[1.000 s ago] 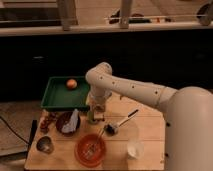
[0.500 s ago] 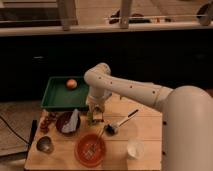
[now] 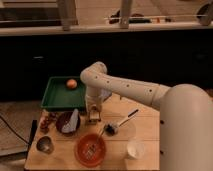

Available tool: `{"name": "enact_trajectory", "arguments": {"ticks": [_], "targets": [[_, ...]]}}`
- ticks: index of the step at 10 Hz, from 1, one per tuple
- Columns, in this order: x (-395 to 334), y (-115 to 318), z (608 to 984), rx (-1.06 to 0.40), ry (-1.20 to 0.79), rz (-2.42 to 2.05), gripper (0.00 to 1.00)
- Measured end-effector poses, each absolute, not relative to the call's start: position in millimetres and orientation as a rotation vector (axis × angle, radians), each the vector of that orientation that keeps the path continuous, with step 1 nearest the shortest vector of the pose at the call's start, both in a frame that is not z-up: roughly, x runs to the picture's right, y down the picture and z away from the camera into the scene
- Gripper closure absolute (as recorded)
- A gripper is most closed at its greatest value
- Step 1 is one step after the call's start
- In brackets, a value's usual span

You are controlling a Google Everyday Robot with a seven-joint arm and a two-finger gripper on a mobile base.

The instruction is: Place eraser in plastic cup

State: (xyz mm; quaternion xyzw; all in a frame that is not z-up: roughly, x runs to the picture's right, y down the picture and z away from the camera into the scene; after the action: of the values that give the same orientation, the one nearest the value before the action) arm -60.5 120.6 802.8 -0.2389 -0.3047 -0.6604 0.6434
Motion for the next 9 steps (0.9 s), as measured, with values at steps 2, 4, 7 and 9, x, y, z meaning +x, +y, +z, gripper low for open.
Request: {"name": "enact_trajectory", "arguments": {"ticks": [2, 4, 7, 9], "targets": [[-64.0, 120.2, 801.5, -0.543, -0.697, -1.513, 0.20], [-65.4, 118.2, 800.3, -0.541, -0.699, -1.517, 0.20], [-62.2, 113.7, 798.9, -0.535, -0.694, -1.508, 0.20], [-58.4, 106.1, 795.7, -0.523, -0.683, -1.500, 0.20]]}}
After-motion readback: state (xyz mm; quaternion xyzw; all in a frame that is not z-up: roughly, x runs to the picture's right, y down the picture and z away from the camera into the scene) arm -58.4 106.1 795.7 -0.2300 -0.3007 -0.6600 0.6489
